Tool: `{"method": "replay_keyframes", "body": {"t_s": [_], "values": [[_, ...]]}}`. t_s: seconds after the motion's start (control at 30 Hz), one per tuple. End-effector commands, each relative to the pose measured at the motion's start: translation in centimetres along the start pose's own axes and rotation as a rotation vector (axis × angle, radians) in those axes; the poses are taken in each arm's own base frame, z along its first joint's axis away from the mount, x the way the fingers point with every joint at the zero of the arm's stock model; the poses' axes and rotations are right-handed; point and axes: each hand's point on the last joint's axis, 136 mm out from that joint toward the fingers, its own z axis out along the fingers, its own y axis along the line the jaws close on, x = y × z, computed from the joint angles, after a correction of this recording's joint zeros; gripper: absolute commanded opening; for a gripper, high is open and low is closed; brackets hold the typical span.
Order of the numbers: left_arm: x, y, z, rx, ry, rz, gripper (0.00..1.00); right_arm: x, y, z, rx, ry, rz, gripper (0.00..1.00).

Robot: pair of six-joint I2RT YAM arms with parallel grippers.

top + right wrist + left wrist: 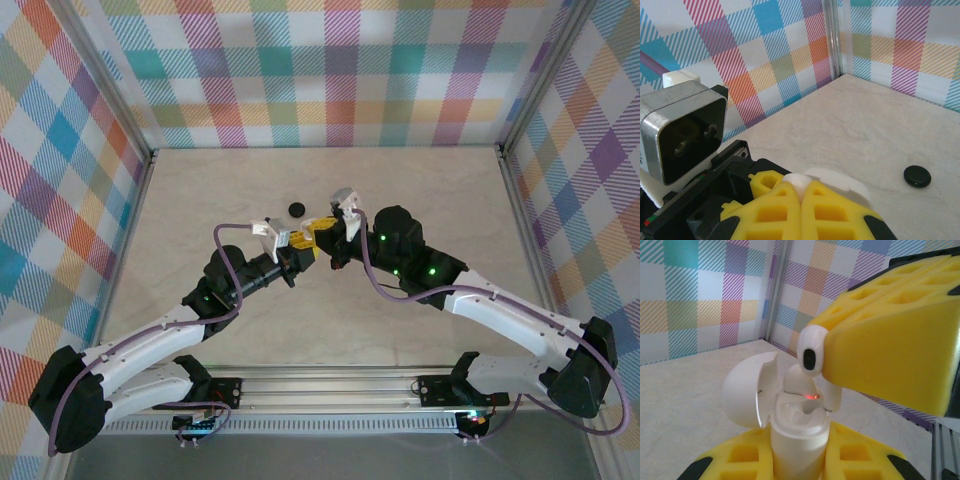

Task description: Insert the wireless bluetooth earbuds into the charging case

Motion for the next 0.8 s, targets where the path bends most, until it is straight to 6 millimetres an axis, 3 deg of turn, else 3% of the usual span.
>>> {"method": "replay_keyframes", "body": {"t_s": [0.0,0.77], "values": [[-1.3,-1.0,-0.2,0.039,-0.049,0.004,0.0,-0.4,0.3,0.5,-0.006,-0.007,-0.014,0.0],[-2.5,-1.0,-0.6,0.027,-0.092,0.025,0.0,0.5,0.1,-0.3,0.003,0.008,-0.028,0.0]]}}
